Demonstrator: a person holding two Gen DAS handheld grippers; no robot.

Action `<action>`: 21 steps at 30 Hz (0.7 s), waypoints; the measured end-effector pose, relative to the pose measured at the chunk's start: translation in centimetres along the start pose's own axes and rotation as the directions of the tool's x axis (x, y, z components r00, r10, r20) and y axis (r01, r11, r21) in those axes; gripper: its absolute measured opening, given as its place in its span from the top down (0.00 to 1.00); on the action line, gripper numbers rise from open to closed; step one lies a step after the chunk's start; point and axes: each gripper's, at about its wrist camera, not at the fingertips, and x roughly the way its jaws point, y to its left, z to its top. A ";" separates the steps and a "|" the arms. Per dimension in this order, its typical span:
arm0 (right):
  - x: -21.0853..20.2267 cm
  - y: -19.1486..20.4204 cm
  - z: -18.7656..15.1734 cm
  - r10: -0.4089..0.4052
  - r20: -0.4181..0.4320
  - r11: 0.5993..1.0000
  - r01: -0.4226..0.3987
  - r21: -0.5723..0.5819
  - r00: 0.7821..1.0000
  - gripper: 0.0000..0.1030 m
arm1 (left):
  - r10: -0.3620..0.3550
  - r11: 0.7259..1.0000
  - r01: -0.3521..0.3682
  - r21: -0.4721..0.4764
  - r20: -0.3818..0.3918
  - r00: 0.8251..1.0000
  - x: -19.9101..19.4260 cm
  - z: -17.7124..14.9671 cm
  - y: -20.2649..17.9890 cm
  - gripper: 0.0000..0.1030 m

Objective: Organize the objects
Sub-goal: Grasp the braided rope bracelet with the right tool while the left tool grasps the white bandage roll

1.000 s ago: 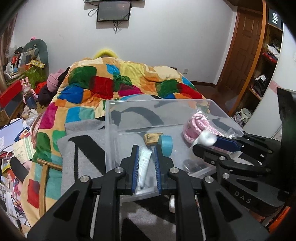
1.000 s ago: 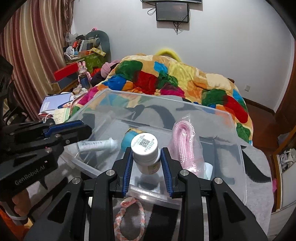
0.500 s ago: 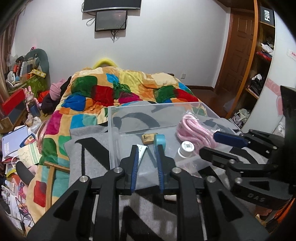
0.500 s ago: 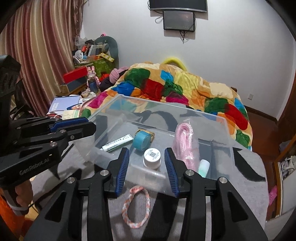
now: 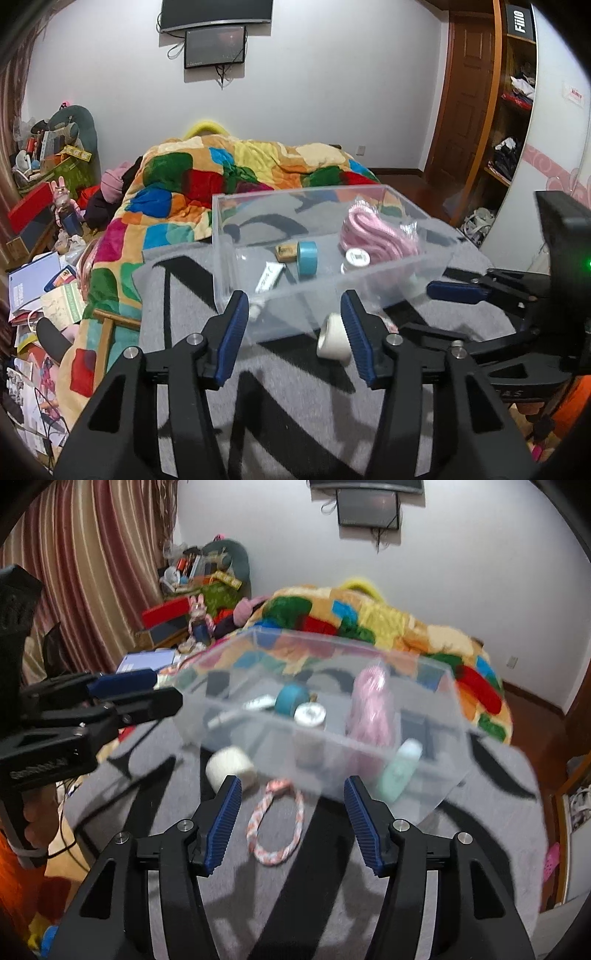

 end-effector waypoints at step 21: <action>5.3 0.8 -0.6 -0.013 -0.163 0.998 0.003 -0.059 0.987 0.90 | -0.068 0.998 0.068 -0.003 -0.118 0.991 3.0 -2.8 -1.1 0.50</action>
